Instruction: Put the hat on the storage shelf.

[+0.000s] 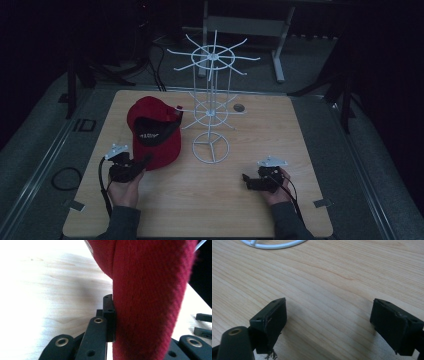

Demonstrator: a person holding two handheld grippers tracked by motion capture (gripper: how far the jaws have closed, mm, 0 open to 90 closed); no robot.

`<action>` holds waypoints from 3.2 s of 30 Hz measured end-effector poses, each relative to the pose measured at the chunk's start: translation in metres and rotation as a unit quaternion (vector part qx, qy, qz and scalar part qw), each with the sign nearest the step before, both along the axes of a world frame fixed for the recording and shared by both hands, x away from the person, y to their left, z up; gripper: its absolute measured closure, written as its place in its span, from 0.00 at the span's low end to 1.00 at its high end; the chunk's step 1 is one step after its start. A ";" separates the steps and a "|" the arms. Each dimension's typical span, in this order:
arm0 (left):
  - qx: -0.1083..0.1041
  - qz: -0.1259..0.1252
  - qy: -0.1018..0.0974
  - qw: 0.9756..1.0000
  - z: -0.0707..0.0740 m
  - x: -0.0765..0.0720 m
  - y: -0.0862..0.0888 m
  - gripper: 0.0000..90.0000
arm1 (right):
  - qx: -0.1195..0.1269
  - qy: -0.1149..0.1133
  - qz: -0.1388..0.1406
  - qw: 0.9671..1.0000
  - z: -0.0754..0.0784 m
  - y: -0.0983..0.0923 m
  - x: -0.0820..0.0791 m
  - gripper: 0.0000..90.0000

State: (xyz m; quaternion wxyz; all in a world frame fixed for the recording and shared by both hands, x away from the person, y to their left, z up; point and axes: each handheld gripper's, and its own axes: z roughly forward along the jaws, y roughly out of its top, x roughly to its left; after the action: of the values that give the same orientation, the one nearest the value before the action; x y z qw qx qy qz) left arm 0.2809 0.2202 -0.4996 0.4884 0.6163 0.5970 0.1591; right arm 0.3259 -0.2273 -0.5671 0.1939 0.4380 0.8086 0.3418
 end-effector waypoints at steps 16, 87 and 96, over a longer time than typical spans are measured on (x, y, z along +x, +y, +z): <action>0.008 0.014 -0.029 0.999 0.028 0.007 0.007 0.94 | 0.001 0.001 -0.001 1.000 0.000 0.000 0.000 0.15; -0.020 0.021 -0.109 0.994 0.110 0.026 0.011 0.94 | 0.000 0.000 0.001 1.000 0.000 0.000 0.000 0.15; -0.018 0.019 -0.113 0.993 0.118 0.031 0.009 0.94 | 0.000 0.001 0.001 1.000 0.000 0.000 0.000 0.15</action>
State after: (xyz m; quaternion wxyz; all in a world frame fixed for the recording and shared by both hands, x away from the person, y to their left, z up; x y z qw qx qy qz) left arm 0.3114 0.2291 -0.3818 0.5607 0.5741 0.5524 0.2256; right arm 0.3261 -0.2273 -0.5669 0.1932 0.4375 0.8090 0.3418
